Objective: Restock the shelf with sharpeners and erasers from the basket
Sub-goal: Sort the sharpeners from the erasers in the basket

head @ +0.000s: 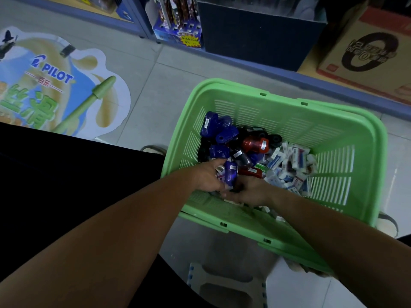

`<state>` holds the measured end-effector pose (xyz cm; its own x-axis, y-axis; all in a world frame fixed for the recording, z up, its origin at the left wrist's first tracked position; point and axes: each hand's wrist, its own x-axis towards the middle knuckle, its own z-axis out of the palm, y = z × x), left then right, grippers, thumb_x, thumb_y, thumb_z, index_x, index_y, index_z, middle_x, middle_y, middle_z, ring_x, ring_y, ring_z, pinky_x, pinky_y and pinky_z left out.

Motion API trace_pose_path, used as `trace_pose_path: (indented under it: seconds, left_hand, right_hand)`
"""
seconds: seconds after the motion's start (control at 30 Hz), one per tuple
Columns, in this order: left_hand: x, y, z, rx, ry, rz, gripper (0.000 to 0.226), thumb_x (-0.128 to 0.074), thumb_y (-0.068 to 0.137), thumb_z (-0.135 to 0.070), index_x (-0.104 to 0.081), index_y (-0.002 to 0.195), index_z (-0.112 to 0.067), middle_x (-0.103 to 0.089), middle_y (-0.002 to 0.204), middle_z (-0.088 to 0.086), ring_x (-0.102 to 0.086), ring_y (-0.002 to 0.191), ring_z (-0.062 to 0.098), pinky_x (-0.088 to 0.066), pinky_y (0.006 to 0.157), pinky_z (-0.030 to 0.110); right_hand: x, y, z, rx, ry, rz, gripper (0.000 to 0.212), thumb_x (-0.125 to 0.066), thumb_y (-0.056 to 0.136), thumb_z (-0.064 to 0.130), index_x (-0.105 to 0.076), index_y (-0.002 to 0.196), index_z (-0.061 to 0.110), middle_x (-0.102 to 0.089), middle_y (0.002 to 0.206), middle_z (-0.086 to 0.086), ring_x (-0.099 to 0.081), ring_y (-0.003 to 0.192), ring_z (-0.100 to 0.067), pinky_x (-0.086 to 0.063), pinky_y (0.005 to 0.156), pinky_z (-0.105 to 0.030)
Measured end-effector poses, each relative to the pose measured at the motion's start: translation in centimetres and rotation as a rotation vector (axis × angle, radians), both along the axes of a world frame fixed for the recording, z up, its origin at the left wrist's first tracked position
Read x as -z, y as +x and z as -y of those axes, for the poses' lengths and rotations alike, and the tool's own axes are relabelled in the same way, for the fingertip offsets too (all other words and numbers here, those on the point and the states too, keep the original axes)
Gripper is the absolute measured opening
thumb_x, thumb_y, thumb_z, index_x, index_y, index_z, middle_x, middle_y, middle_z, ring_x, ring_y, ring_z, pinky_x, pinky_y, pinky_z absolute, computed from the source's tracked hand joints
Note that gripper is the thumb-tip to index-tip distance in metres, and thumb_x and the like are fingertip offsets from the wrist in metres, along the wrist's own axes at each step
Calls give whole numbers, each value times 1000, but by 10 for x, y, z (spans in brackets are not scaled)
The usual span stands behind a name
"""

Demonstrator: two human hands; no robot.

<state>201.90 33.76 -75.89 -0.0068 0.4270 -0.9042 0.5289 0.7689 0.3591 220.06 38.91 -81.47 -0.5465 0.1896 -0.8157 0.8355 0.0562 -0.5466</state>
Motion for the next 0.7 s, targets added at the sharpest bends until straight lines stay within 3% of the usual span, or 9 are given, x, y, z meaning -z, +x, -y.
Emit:
trace_pose_path:
  seconds: [0.13, 0.23, 0.33, 0.53, 0.6, 0.7]
  left_hand:
    - [7, 0, -1, -42, 15, -10, 77, -76, 91, -34, -33, 155, -40, -53, 145, 6, -60, 117, 25, -49, 106, 45]
    - [10, -1, -3, -89, 3, -4, 70, -78, 90, -31, -40, 148, -35, -58, 136, 7, -63, 113, 24, -51, 102, 45]
    - [7, -1, -3, -78, 9, 0, 66, -78, 89, -24, -43, 144, -33, -61, 129, 5, -64, 107, 21, -52, 99, 41]
    - [12, 3, -4, 81, -63, 3, 75, -70, 95, -29, -23, 153, -34, -57, 136, 5, -60, 113, 24, -48, 101, 40]
    - [12, 2, -4, 70, -76, 19, 76, -72, 94, -31, -24, 153, -35, -55, 133, 1, -58, 114, 23, -45, 101, 38]
    - [14, -2, -9, 78, -86, 2, 78, -77, 88, -30, -30, 149, -39, -57, 136, 5, -63, 108, 24, -52, 100, 43]
  right_hand:
    - [0, 0, 1, 5, -11, -15, 50, -74, 84, 67, -56, 125, 44, -64, 120, 13, -65, 108, -10, -52, 93, -28]
    - [-2, 0, 1, 0, -23, 12, 72, -74, 80, 72, -51, 139, 38, -59, 127, 11, -64, 112, -12, -51, 102, -33]
    - [1, 0, 2, -36, 32, 19, 92, -73, 67, 83, -46, 144, 39, -55, 140, 9, -55, 129, -19, -45, 113, -40]
    - [1, -6, 3, -30, -22, 9, 71, -74, 84, 65, -50, 143, 35, -59, 141, 6, -56, 131, -18, -45, 113, -40]
    - [2, -9, 2, -34, -31, 20, 57, -75, 88, 59, -54, 136, 36, -62, 133, 8, -58, 126, -16, -47, 111, -38]
    - [2, -12, 1, 24, -79, 2, 60, -78, 88, 52, -53, 141, 35, -61, 137, 7, -58, 126, -15, -46, 109, -33]
